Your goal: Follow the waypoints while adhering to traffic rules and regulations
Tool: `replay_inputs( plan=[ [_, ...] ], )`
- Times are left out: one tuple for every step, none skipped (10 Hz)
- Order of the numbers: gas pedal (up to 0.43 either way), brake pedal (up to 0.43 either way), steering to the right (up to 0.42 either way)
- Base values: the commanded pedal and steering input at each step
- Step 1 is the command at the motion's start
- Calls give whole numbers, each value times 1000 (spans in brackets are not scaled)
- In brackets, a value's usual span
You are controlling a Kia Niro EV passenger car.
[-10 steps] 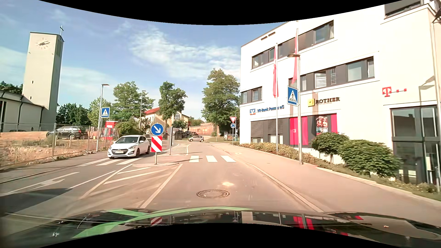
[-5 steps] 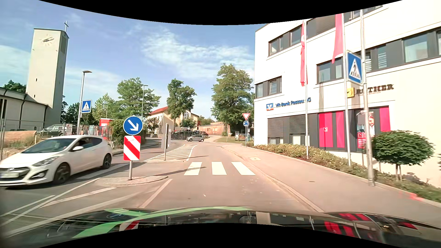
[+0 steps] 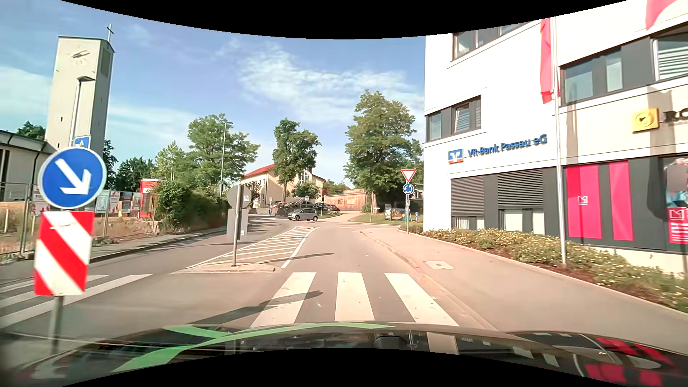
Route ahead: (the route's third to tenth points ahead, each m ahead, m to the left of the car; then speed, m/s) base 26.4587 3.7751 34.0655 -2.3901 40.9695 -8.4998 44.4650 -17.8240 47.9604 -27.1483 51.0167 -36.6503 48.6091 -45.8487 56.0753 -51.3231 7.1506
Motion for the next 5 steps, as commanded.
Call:
replay_inputs(
  plan=[
    [0, 0, -57],
    [0, 0, -56],
    [0, 0, -56],
    [0, 0, -53],
    [0, 0, -50]
  ],
)
